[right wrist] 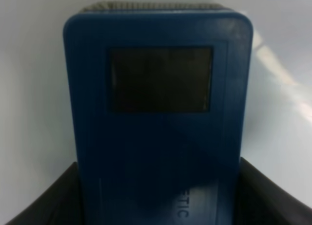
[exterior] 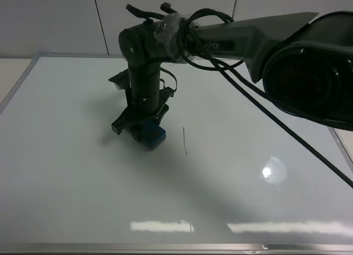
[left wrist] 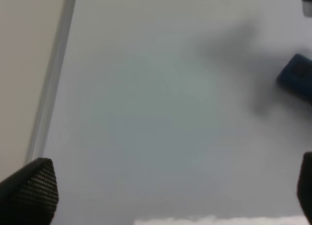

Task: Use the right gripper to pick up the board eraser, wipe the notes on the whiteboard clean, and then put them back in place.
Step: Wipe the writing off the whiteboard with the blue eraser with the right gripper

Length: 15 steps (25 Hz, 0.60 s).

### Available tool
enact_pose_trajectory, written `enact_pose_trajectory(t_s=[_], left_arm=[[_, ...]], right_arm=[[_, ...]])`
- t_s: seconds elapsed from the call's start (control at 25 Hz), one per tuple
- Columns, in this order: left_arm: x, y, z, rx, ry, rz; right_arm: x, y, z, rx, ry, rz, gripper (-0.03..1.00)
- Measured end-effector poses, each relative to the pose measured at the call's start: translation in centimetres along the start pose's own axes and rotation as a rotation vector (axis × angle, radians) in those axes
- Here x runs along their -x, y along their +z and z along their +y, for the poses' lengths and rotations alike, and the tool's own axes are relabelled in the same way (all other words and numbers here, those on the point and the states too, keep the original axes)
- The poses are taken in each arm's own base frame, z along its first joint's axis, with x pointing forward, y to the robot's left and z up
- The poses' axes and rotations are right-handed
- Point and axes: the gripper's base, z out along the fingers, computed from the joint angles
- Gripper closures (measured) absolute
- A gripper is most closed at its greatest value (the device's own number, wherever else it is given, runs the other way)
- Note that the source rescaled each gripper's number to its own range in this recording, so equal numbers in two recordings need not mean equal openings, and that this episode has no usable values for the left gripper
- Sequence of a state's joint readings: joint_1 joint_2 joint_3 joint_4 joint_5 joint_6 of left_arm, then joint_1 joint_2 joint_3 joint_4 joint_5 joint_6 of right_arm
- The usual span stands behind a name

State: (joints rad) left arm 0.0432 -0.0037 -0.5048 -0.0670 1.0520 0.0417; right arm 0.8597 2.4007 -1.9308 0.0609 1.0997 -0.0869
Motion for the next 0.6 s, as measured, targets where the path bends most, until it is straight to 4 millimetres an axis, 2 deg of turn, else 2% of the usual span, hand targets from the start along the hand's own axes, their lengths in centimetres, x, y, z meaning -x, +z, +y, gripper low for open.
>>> enact_pose_trajectory(t_s=[0.16,0.28,0.6], left_arm=[[0.0,0.0,0.0,0.000,0.000,0.000],[0.0,0.0,0.0,0.000,0.000,0.000],[0.0,0.0,0.0,0.000,0.000,0.000]], right_arm=[[-0.3,0.3,3.8,0.008,-0.107,0.037,0.92],[-0.5,0.4,5.6,-0.009,-0.167,0.053,0.92],[-0.5,0.4,5.6,-0.028,-0.182,0.059,0.92]])
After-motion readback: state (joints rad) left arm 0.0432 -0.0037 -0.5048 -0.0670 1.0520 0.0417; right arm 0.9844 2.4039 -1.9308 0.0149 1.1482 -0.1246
